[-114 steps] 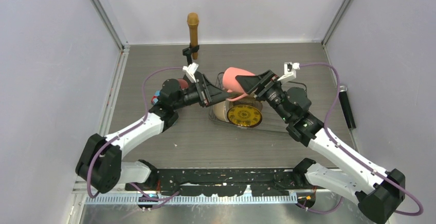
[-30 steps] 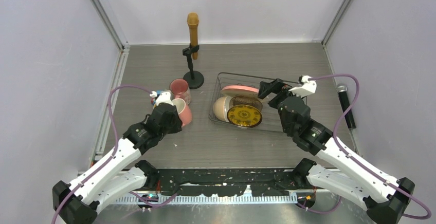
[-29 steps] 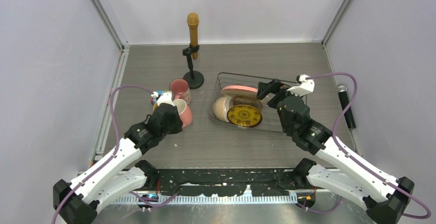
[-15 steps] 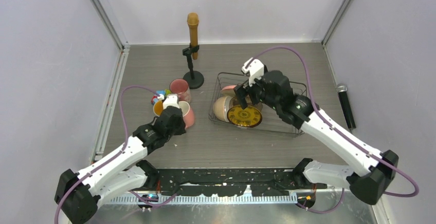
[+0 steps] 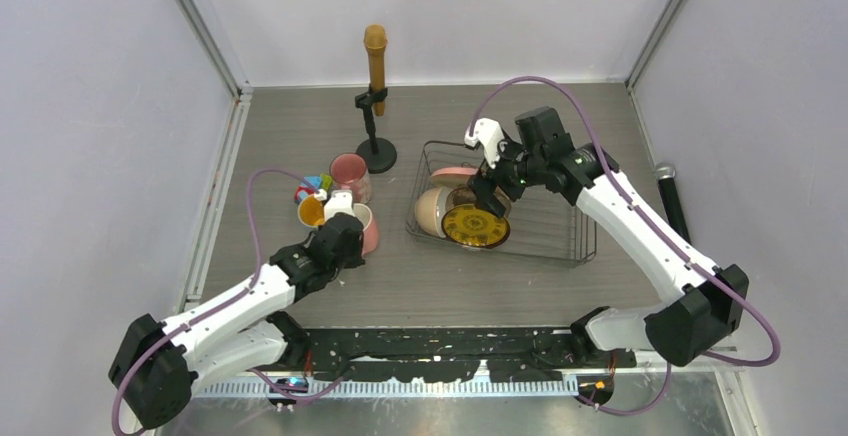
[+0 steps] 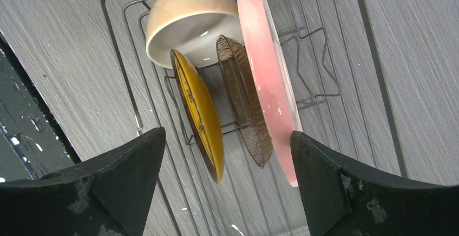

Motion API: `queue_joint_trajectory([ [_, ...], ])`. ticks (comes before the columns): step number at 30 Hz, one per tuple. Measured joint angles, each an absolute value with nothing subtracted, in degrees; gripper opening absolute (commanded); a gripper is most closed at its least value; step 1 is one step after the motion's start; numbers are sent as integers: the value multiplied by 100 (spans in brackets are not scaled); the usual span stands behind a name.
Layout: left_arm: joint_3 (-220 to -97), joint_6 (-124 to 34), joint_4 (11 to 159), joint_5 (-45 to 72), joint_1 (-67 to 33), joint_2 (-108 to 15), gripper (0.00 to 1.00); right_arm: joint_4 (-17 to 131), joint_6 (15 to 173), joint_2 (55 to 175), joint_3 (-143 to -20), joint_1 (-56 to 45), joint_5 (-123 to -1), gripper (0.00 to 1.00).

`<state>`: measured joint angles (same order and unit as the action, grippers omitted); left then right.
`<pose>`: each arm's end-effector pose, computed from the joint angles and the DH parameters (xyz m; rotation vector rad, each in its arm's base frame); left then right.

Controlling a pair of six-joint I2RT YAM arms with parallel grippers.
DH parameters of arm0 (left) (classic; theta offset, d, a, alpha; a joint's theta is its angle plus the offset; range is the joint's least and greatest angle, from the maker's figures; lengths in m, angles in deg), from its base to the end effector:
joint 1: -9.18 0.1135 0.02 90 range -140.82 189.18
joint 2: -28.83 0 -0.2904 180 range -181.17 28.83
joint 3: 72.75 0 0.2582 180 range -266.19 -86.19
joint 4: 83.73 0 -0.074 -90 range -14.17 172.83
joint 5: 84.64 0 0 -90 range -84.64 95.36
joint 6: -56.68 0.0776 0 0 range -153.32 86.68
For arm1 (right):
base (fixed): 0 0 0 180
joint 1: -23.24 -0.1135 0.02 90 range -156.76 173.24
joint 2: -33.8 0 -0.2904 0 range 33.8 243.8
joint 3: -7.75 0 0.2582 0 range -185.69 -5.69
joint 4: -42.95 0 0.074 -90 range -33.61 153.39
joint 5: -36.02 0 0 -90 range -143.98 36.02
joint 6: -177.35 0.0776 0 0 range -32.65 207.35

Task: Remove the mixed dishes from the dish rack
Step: Place the cup at the center of the board, then pick up the plate from the dish rack, then place the plate at the center of the board.

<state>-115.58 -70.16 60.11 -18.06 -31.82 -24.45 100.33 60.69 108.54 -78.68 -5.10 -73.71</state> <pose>0.1712 -0.1080 0.1939 -0.1061 2.3069 -0.2041 0.2508 0.1651 0.3408 -1.2285 2.0008 0.4212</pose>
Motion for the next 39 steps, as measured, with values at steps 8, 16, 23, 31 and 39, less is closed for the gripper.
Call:
queue_joint_trajectory([
  [8, -11492, -7053, 6238, -1989, -3256, -2650, 5, 10241, 5628, 11521, -8410, -86, -7604, 89],
  [16, -11492, -7053, 6407, -2236, -3350, -2834, 27, 10387, 5466, 12192, -8786, 144, -7672, 78],
  [23, -11492, -7055, 6376, -2335, -3372, -2941, 38, 10461, 5363, 12423, -8985, 323, -7930, 70],
  [31, -11492, -7108, 6334, -2356, -3409, -2950, 63, 10494, 5241, 12460, -9046, 441, -8190, 57],
  [39, -11496, -7217, 6094, -2348, -3472, -2611, 99, 10450, 5243, 12460, -9066, 454, -8105, 50],
])
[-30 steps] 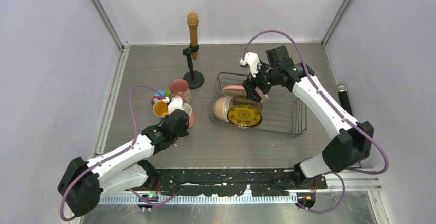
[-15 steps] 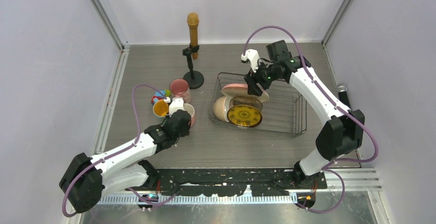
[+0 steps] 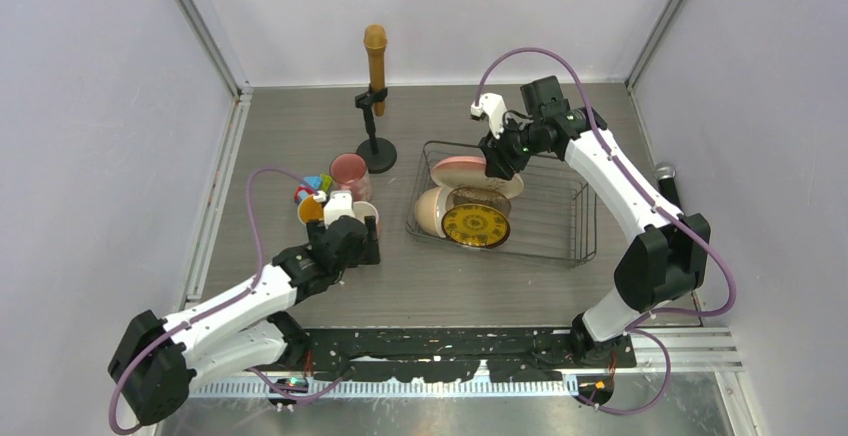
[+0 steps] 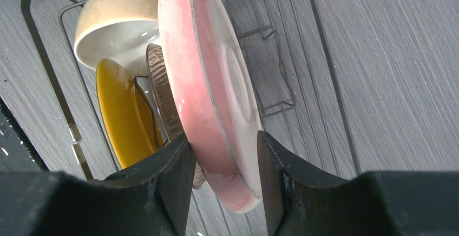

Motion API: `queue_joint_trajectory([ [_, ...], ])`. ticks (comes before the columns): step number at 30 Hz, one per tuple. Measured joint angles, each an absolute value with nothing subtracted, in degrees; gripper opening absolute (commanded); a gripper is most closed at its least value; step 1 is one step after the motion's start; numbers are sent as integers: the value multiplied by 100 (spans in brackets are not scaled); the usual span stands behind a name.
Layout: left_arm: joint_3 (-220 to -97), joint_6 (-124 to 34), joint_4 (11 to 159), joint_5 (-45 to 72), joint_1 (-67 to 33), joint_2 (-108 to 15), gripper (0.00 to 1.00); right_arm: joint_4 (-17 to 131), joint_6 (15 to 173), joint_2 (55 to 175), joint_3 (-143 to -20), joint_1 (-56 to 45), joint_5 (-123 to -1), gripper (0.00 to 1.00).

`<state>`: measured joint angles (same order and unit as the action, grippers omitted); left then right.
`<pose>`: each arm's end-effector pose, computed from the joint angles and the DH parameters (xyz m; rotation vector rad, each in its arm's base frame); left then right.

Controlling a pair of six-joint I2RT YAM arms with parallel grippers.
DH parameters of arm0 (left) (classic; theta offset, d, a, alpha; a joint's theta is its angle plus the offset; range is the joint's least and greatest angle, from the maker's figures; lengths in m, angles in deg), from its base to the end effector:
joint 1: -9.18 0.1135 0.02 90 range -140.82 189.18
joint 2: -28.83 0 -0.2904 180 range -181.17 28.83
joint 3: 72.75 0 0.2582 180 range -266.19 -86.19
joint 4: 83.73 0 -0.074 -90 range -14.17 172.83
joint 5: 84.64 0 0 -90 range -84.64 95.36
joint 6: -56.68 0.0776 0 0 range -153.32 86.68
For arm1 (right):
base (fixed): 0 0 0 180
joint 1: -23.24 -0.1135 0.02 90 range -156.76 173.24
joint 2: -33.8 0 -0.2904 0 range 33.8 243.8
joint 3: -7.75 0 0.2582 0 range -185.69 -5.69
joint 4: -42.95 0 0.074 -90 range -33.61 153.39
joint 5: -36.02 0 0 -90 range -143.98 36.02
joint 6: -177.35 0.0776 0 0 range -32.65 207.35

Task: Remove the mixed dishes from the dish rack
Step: Place the plate at the center of the board.

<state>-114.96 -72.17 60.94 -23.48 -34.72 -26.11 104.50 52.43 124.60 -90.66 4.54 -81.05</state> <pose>0.1700 -0.1117 0.1887 -0.1237 2.2809 -0.1373 0.3337 0.1502 0.3224 -1.2601 2.0733 0.4654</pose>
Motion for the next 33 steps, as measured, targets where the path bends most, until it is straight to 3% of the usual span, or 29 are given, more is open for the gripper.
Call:
queue_joint_trajectory([
  [12, -11805, -7215, 5618, -2284, -3510, -1988, 100, 10391, 5230, 12782, -9066, 460, -7840, 48],
  [18, -11923, -7182, 5423, -2195, -3520, -1697, 100, 10348, 5173, 12821, -9066, 460, -7806, 32],
  [27, -12038, -7097, 5253, -2144, -3534, -1481, 100, 10284, 4849, 12819, -9066, 460, -7771, 22],
  [33, -12054, -7027, 5218, -2147, -3534, -1468, 100, 10302, 4548, 12795, -9066, 460, -7768, 8],
])
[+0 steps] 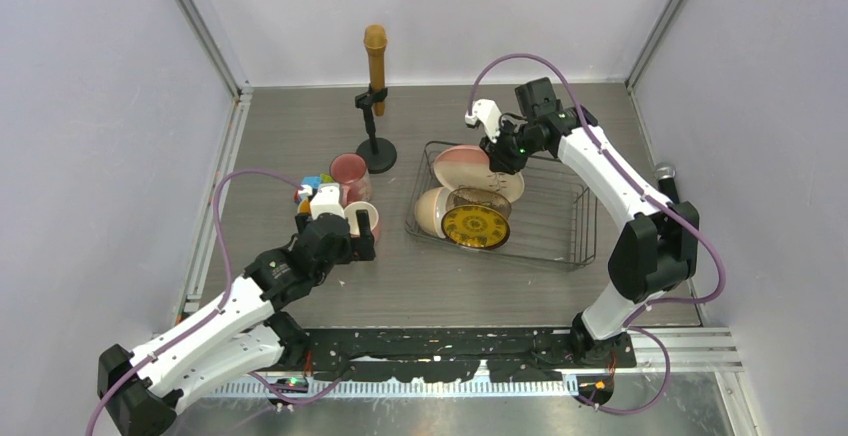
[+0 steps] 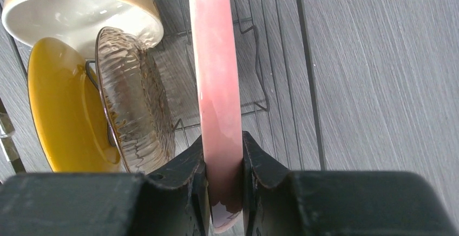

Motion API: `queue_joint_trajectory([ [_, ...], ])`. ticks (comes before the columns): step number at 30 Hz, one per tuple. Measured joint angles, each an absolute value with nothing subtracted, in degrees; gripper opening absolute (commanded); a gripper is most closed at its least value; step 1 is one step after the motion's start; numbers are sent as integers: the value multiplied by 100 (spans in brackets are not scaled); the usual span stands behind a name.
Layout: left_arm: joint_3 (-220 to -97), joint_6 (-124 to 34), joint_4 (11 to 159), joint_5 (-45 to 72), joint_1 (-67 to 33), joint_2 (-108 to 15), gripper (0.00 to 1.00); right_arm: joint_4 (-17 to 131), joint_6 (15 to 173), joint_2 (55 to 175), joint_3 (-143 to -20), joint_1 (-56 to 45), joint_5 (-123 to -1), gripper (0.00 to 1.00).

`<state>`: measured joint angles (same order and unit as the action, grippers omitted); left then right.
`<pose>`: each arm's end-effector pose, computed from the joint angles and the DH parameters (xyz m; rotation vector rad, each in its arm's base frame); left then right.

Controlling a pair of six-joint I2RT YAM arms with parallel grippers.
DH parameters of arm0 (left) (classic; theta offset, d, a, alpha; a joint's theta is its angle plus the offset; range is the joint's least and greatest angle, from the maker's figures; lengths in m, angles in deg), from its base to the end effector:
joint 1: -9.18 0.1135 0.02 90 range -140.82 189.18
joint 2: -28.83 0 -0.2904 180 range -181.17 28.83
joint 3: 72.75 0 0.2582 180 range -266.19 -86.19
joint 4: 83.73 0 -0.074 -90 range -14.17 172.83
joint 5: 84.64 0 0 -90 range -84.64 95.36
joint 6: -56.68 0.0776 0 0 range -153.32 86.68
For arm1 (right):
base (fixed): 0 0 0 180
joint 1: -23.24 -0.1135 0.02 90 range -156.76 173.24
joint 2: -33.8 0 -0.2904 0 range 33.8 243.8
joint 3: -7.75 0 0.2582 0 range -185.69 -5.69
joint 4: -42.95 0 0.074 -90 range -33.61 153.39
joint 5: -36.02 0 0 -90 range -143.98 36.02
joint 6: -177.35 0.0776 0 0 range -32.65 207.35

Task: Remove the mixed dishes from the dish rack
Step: Place the plate at the center of the board.

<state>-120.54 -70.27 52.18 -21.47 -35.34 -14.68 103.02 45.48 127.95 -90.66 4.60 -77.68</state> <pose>0.1507 -0.0991 0.2410 -0.0990 2.1897 -0.2720 0.3501 0.1510 0.3023 -1.3750 2.0425 0.3529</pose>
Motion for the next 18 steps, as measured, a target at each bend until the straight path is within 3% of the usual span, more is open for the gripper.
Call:
queue_joint_trajectory([
  [6, -12056, -6992, 5220, -2144, -3536, -1442, 100, 10339, 4063, 12609, -8959, 452, -7736, 1],
  [18, -12150, -6863, 5246, -2138, -3536, -1363, 100, 10621, 2830, 11864, -8819, 380, -7718, 0],
])
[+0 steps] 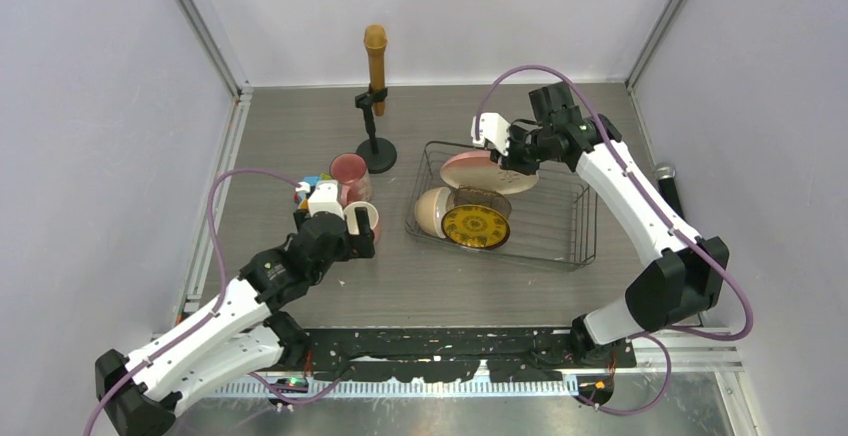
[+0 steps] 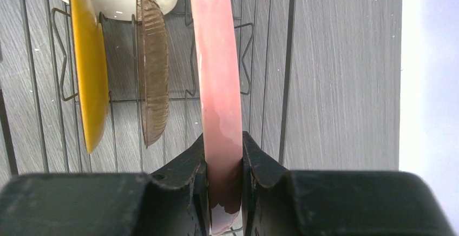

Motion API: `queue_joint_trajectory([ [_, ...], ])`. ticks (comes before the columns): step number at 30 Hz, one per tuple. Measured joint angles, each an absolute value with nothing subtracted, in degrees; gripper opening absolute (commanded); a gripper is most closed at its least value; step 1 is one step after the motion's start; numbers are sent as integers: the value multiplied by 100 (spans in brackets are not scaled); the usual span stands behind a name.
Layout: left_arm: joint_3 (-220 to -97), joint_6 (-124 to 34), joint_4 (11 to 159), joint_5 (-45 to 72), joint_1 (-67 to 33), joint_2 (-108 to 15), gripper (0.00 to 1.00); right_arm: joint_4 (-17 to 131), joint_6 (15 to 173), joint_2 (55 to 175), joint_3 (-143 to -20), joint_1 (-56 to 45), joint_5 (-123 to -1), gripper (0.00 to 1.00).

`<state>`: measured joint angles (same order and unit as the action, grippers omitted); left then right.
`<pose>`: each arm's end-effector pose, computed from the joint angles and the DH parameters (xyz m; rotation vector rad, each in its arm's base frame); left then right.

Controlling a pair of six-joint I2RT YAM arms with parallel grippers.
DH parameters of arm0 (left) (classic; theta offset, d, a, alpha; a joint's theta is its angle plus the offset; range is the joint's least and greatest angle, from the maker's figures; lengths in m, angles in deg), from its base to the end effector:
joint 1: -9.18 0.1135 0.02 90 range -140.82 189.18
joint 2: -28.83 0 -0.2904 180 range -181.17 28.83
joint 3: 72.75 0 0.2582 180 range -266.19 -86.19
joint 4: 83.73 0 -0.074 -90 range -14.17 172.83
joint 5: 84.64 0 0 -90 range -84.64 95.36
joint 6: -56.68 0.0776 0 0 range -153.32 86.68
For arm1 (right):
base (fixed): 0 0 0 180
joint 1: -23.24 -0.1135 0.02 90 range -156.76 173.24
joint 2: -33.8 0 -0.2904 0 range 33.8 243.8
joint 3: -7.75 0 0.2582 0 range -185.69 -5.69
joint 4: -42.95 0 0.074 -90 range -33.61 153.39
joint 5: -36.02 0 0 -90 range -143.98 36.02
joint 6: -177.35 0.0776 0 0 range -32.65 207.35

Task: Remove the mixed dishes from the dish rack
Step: Place the plate at the center of the board.

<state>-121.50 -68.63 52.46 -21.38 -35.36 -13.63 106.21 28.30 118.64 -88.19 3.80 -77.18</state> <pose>0.1500 -0.0986 0.2506 -0.0779 2.1584 -0.2876 0.3071 0.1408 0.3377 -1.6388 1.7409 0.1836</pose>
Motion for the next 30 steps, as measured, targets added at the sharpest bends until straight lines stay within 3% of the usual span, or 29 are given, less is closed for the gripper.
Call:
queue_joint_trajectory([
  [22, -12283, -6710, 5307, -1852, -3536, -231, 100, 10811, 2264, 11057, -9269, 338, -7401, 0],
  [30, -12283, -6697, 5340, -1799, -3536, -126, 100, 10026, 2690, 10605, -9188, 338, -7447, 0],
])
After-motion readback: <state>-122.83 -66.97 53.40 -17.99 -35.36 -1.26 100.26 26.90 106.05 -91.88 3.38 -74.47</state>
